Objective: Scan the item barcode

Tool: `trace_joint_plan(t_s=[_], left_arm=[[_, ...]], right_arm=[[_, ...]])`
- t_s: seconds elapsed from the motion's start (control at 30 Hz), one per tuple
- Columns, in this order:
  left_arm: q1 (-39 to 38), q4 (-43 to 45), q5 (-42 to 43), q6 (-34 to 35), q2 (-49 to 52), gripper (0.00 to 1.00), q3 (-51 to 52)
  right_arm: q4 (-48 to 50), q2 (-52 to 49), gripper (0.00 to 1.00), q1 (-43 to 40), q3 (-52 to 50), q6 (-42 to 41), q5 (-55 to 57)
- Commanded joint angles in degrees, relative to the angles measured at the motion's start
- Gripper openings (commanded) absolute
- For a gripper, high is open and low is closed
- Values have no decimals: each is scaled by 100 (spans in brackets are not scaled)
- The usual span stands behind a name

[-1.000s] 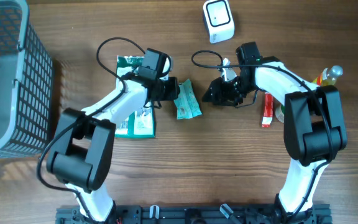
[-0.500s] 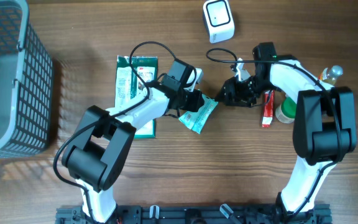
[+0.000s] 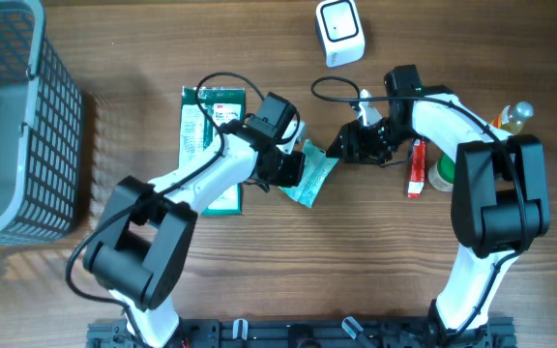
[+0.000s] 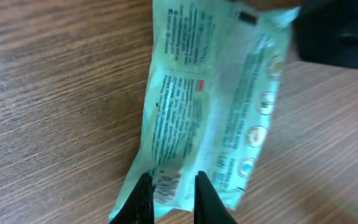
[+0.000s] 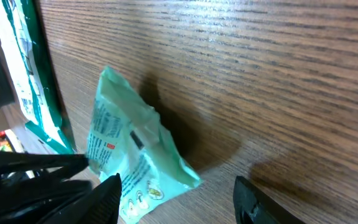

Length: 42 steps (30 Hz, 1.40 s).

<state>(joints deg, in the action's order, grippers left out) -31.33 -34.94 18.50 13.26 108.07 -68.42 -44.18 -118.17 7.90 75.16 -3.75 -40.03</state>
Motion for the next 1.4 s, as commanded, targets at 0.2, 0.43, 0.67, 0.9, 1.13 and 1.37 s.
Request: trace_joint_plan(t_s=[0.2,0.43,0.67,0.9,1.13,1.37], left_arm=[[48,258,-254,90,564,8,-15],[48,256,-256,90,564,9,-15],[48,256,-258,90,564,9,-15],[50,249,-254,92,557,7,-17],[1049,37,-706,90,-595,12,-496],[3141,214,-726,46,-1196,47,-509]], right_arm=[[184,105,58,229,15,-96,-304],[551,-153,45,581,15,-533,-352],[800,-153,45,581,-240,-885,-92],[1104,-153,6,575,-413,-977,-98],[1314,52,4,575,-295,-236,-813],[1226,632,4,575,-295,380,-811]])
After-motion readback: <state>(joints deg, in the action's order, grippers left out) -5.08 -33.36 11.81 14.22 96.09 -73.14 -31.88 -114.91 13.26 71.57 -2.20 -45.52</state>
